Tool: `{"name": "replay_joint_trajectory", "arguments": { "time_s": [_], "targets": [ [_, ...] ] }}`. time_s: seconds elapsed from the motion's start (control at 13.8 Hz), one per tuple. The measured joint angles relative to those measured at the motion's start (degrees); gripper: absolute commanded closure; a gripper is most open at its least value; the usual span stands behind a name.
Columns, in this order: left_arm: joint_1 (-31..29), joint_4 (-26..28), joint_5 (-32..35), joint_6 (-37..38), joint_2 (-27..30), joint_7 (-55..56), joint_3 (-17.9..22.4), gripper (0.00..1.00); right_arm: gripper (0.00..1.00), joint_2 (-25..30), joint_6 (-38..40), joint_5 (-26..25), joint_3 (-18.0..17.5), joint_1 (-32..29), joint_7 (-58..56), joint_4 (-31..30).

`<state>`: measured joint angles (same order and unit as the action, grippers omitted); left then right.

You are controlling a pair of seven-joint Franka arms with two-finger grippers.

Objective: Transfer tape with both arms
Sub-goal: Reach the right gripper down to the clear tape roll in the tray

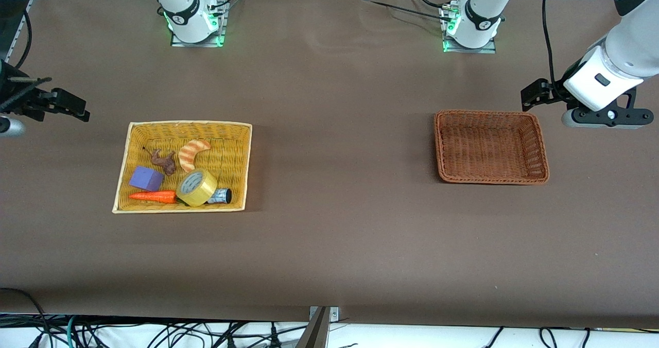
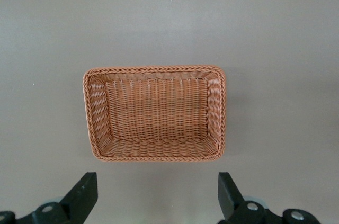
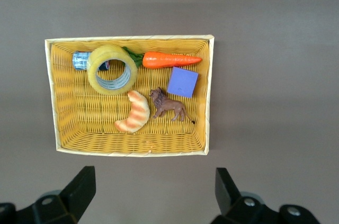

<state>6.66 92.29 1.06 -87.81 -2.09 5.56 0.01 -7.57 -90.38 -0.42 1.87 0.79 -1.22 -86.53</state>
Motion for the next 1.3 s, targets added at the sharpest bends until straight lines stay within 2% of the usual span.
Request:
{"name": "replay_joint_trajectory", "arguments": {
  "time_s": [0.36, 0.58, 0.8, 1.01, 1.3],
  "targets": [
    [-1.3, 0.6, -0.1, 0.0, 0.3, 0.0, 0.0, 0.0, 0.0, -5.1, -3.3, 0.9, 0.0, 0.1, 0.9, 0.0],
    [-1.3, 0.6, -0.5, 0.0, 0.3, 0.1, -0.1, 0.0, 0.0, -9.2, -6.8, 3.5, -0.3, 1.5, 11.2, -0.1],
    [-1.3, 0.5, -1.0, 0.0, 0.3, 0.1, -0.1, 0.0, 0.0, -13.7, -12.1, 4.0, -0.4, 4.9, 19.8, -0.1],
    [-1.3, 0.5, -1.0, 0.0, 0.3, 0.1, -0.1, 0.0, 0.0, -17.2, -17.2, 4.4, -0.4, 6.6, 24.2, -0.2],
    [-1.3, 0.5, -1.0, 0.0, 0.3, 0.1, -0.1, 0.0, 0.0, -21.0, -22.3, 7.8, -0.4, 6.8, 27.0, -0.5]
  ]
}}
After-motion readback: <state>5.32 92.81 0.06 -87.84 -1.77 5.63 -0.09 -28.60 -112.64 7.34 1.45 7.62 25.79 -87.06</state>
